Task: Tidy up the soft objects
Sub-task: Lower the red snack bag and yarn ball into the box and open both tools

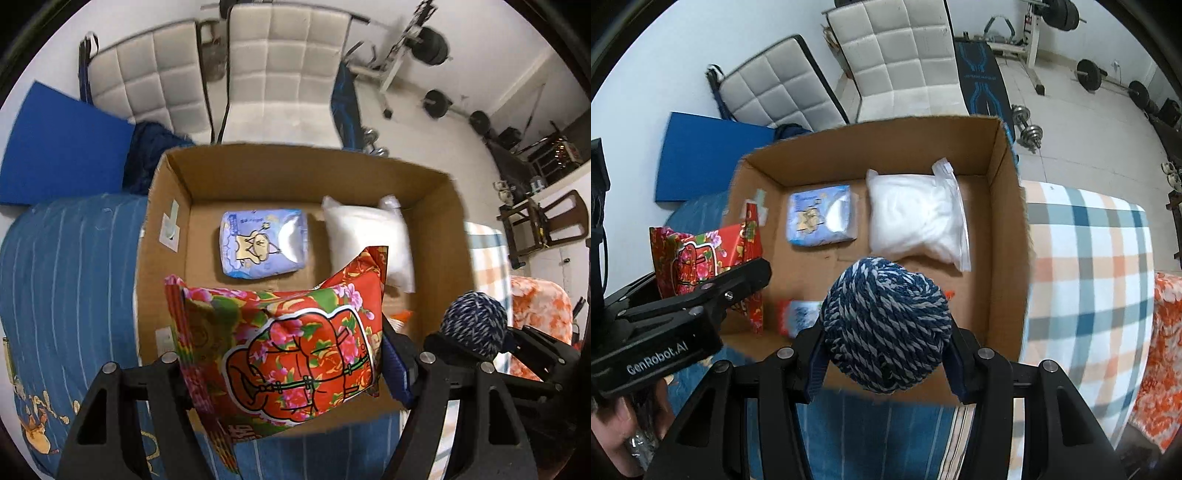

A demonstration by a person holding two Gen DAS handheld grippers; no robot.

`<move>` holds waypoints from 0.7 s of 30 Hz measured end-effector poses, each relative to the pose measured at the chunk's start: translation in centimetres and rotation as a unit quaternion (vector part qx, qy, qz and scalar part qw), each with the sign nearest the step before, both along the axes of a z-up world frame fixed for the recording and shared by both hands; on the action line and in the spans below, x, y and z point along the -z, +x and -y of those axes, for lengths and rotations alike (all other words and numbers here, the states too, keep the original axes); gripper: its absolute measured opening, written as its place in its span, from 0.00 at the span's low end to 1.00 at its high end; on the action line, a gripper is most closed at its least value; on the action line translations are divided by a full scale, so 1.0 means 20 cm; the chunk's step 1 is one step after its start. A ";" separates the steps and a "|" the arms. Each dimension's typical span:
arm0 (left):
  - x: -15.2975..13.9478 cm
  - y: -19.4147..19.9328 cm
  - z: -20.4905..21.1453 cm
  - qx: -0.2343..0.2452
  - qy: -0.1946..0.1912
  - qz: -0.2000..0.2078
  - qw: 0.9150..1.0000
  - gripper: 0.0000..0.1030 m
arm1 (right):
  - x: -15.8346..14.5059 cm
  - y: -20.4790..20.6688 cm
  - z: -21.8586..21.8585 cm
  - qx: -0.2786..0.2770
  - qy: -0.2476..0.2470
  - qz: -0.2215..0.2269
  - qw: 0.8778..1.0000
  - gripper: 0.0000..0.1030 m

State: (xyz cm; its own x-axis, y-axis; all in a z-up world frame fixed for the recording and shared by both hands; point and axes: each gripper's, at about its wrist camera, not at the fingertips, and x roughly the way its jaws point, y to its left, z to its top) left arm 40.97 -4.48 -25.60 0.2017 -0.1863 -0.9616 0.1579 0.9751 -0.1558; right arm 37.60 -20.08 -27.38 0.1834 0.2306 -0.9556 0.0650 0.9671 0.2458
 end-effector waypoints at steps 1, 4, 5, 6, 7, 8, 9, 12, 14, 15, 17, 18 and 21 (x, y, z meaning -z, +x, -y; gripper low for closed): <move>0.03 0.01 0.00 -0.001 0.003 -0.005 1.000 0.71 | 0.04 0.03 0.00 0.000 0.000 -0.006 1.000 0.53; 0.17 0.10 -0.01 -0.008 0.008 -0.037 0.999 0.71 | 0.18 0.12 0.01 0.000 -0.010 -0.026 1.000 0.53; 0.20 0.12 -0.02 -0.009 0.008 -0.043 0.999 0.71 | 0.23 0.15 0.00 -0.001 -0.014 -0.033 0.999 0.53; 0.25 0.14 -0.02 -0.011 0.012 -0.054 0.998 0.71 | 0.29 0.18 0.00 -0.001 -0.020 -0.042 0.999 0.53; 0.28 0.16 -0.01 -0.010 0.014 -0.059 0.998 0.71 | 0.32 0.19 0.00 -0.002 -0.023 -0.047 0.999 0.53; 0.33 0.17 -0.01 -0.009 0.018 -0.070 0.997 0.71 | 0.37 0.21 0.00 -0.002 -0.028 -0.054 0.998 0.53; 0.36 0.18 0.00 -0.008 0.021 -0.076 0.997 0.71 | 0.41 0.23 -0.01 -0.004 -0.032 -0.060 0.998 0.53; 0.47 0.21 0.01 -0.003 0.031 -0.097 0.995 0.71 | 0.51 0.25 -0.03 -0.012 -0.042 -0.072 0.996 0.53; 0.51 0.21 0.03 0.000 0.028 -0.109 0.994 0.71 | 0.57 0.26 -0.05 -0.018 -0.048 -0.081 0.995 0.53; 0.54 0.21 0.03 0.001 0.022 -0.119 0.993 0.71 | 0.60 0.26 -0.06 -0.020 -0.051 -0.084 0.995 0.53; 0.59 0.21 0.03 0.000 0.011 -0.134 0.991 0.71 | 0.64 0.26 -0.09 -0.022 -0.049 -0.092 0.994 0.53; 0.61 0.21 0.03 0.000 0.007 -0.140 0.990 0.71 | 0.66 0.26 -0.10 -0.023 -0.049 -0.097 0.994 0.53; 0.66 0.20 0.03 -0.003 -0.001 -0.155 0.988 0.71 | 0.71 0.24 -0.11 -0.028 -0.050 -0.111 0.992 0.53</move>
